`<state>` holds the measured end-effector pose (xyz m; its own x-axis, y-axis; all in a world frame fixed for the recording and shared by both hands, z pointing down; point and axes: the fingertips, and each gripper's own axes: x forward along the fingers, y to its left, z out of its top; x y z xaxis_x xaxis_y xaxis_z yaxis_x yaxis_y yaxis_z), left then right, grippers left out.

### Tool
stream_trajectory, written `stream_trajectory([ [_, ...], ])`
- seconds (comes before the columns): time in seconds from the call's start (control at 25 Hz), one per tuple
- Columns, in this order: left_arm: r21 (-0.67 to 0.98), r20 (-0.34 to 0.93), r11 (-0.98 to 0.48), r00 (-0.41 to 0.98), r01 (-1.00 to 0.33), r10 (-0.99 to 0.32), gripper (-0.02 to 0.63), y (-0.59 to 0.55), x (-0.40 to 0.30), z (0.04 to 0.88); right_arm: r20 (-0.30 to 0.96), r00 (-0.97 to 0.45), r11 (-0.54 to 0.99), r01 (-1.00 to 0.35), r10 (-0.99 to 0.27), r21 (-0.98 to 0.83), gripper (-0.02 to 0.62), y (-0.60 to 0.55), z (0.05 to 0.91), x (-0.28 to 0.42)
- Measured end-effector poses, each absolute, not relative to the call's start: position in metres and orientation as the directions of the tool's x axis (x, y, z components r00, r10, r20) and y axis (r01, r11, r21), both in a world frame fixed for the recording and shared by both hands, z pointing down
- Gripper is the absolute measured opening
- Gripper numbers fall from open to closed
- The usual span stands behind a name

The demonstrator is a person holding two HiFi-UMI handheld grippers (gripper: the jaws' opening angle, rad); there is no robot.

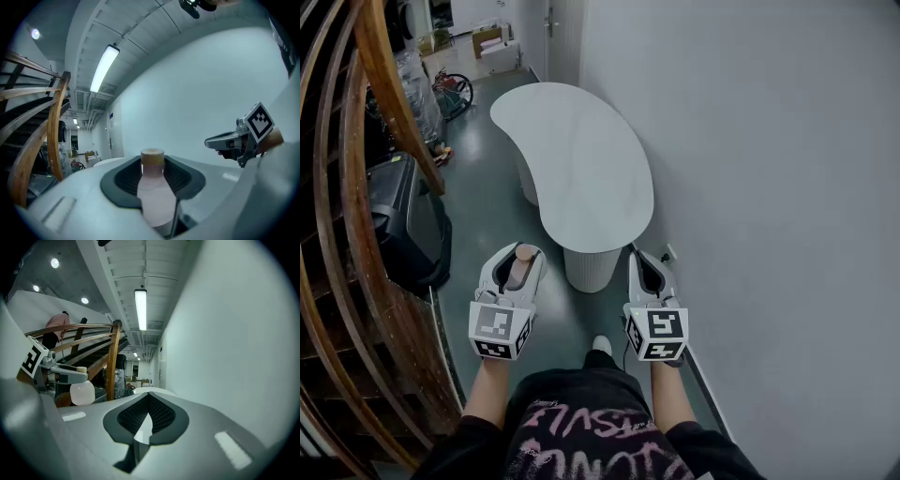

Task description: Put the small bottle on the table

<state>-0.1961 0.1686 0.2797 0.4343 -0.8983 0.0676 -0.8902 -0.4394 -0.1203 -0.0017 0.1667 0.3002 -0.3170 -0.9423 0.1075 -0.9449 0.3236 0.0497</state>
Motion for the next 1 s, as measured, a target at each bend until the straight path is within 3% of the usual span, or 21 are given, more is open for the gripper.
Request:
stream_trajectory([
  [1.0,-0.138,0.089,-0.482,0.474,-0.865,-0.876,0.152,0.169,-0.185,0.297,0.122,-0.298,0.305,-0.951,-0.947,0.041,0.012,0.171,0.318,0.004],
])
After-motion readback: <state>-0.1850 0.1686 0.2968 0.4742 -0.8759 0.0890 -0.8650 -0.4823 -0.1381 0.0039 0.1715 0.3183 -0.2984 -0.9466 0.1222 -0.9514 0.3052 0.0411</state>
